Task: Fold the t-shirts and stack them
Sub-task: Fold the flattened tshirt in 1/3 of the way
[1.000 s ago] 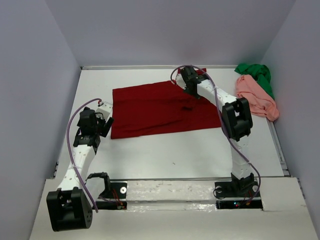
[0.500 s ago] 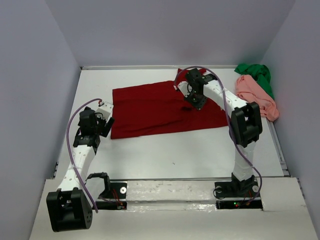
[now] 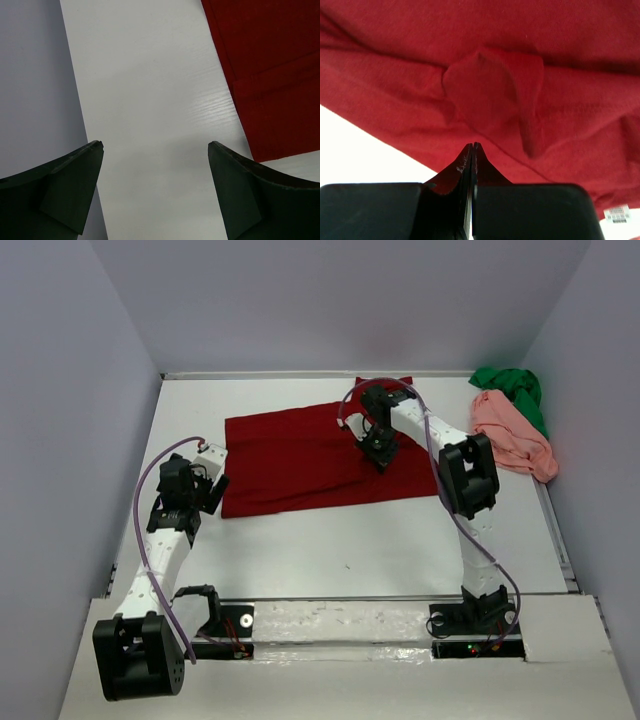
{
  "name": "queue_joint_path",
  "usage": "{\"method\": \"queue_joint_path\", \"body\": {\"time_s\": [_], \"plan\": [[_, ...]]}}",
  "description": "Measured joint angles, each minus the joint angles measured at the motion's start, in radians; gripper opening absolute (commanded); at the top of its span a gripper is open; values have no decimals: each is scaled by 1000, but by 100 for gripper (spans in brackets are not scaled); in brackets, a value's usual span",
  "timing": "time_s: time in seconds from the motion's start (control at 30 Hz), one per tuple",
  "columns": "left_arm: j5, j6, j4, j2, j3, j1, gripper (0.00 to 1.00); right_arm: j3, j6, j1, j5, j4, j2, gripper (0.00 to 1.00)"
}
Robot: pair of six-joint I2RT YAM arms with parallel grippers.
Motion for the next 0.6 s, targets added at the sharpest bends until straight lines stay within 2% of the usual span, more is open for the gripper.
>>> {"method": "queue_joint_path", "body": {"time_s": [0.13, 0.27, 0.4, 0.6], "plan": [[0, 0, 4, 2, 0, 0, 99, 39, -2, 0, 1, -15, 37, 0], [-3, 5, 15, 9, 0, 0, 99, 146, -4, 0, 21, -23, 101, 0], [-5, 15, 20, 25, 0, 0, 99, 285, -5, 0, 77, -18, 168, 0], [-5, 15, 19, 37, 0, 0, 99, 365, -26, 0, 189, 31, 173, 0]]}}
